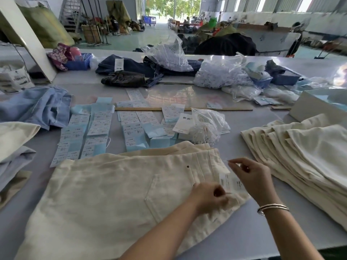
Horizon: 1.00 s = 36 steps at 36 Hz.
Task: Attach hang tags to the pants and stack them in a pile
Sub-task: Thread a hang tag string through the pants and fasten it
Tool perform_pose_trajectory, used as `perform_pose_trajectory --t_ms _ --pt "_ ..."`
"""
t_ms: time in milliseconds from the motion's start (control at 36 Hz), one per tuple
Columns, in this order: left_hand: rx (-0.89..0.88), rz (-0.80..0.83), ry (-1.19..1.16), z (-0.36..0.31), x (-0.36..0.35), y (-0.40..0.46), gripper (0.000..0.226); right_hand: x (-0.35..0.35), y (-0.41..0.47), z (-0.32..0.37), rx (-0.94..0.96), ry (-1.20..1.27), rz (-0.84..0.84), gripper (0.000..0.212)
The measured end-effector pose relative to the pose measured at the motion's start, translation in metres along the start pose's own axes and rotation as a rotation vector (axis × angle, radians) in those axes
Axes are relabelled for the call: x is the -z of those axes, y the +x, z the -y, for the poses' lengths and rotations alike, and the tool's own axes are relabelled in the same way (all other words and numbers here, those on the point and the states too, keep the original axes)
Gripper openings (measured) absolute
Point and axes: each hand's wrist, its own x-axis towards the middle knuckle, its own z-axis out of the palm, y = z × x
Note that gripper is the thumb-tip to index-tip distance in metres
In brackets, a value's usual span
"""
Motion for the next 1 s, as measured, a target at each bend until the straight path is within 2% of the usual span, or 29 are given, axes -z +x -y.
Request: perform_pose_trajectory --t_ms 56,83,139,194,250,306,389,444,528,611,750,861,944,1000 --pt "0.105 0.012 -0.231 0.002 0.005 0.002 0.022 0.005 -0.001 -0.001 -0.006 -0.052 -0.094 0.002" --pt "0.137 0.028 -0.299 0.002 0.008 0.003 0.022 0.012 0.001 -0.002 -0.006 -0.071 -0.178 0.006" --pt "0.176 0.075 -0.368 0.003 0.011 0.005 0.021 0.029 0.007 0.001 -0.004 -0.123 -0.352 0.016" --pt "0.200 0.109 -0.400 0.002 0.011 0.007 0.016 0.040 0.009 0.010 0.089 -0.237 -0.434 0.017" --pt "0.209 0.118 -0.426 0.002 0.011 0.009 0.011 0.037 0.005 0.021 0.203 -0.326 -0.347 0.010" --pt "0.224 0.123 -0.472 0.003 0.011 0.012 0.008 0.025 -0.006 0.026 0.266 -0.410 -0.116 0.004" --pt "0.243 0.173 -0.548 0.003 0.018 0.013 0.014 0.007 -0.025 0.021 0.205 -0.518 0.260 0.003" --pt "0.248 0.218 -0.543 0.004 0.023 0.014 0.014 0.002 -0.032 0.012 0.141 -0.486 0.334 0.002" --pt "0.266 0.259 -0.548 0.005 0.028 0.016 0.014 0.003 -0.035 0.005 0.093 -0.437 0.315 0.004" --pt "0.294 0.296 -0.606 0.005 0.030 0.018 0.013 0.003 -0.036 0.001 0.066 -0.497 0.355 0.003" --pt "0.323 0.353 -0.682 0.005 0.033 0.017 0.019 -0.005 -0.038 -0.003 0.019 -0.553 0.339 0.013" --pt "0.290 0.298 -0.718 0.014 0.033 0.012 0.030 -0.018 -0.045 -0.006 -0.033 -0.464 0.210 0.018" --pt "0.230 0.213 -0.695 0.019 0.029 0.010 0.016 -0.029 -0.054 -0.008 -0.007 -0.383 0.076 0.019" --pt "0.208 0.173 -0.696 0.020 0.027 0.011 0.023 -0.035 -0.058 -0.008 0.020 -0.345 0.012 0.016"
